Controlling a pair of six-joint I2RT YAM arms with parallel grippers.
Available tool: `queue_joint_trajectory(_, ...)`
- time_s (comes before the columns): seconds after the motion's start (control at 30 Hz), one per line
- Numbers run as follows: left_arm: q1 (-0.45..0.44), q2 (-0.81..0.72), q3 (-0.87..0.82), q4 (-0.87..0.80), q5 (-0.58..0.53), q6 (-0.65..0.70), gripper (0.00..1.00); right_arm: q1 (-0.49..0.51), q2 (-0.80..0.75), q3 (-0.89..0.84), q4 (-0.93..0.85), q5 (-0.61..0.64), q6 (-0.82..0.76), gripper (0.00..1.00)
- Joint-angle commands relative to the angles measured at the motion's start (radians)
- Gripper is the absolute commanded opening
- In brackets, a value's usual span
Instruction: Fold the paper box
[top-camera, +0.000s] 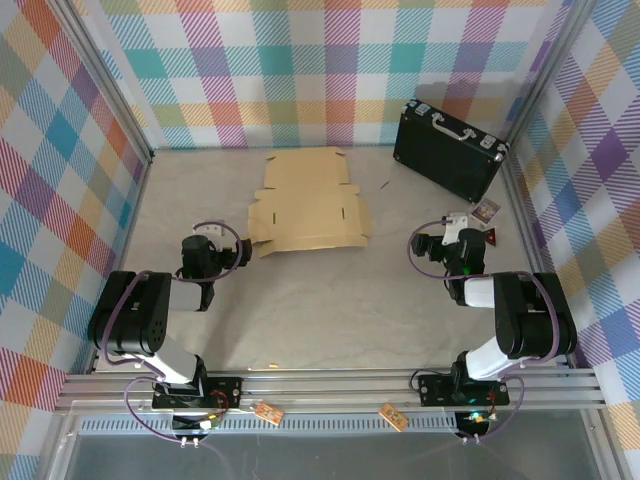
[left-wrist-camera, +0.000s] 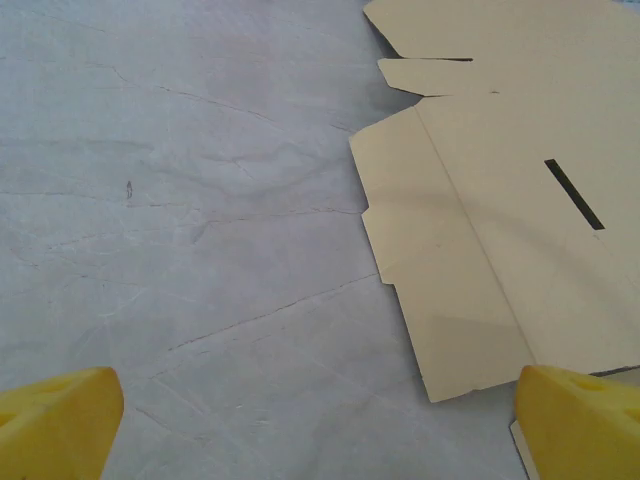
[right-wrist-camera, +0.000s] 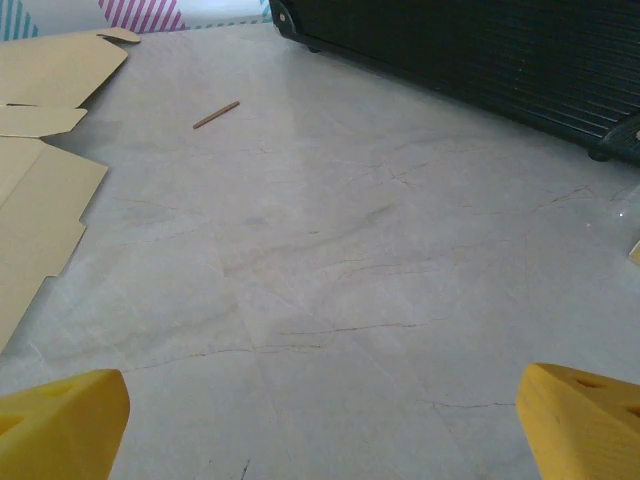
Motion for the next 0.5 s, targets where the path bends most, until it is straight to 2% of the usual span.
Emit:
queue_joint_trajectory(0.0, 0.01, 0.009, 0.022, 0.046, 0.02, 0.011, 1.0, -0.008, 0.013, 0.019, 0.037, -0.019, -0.007, 0.99)
queue_joint_trajectory(0.47, 0.012, 0.01, 0.023, 0.044, 0.023, 0.011, 1.0, -0.008, 0.012, 0.019, 0.037, -0.018, -0.007, 0.99)
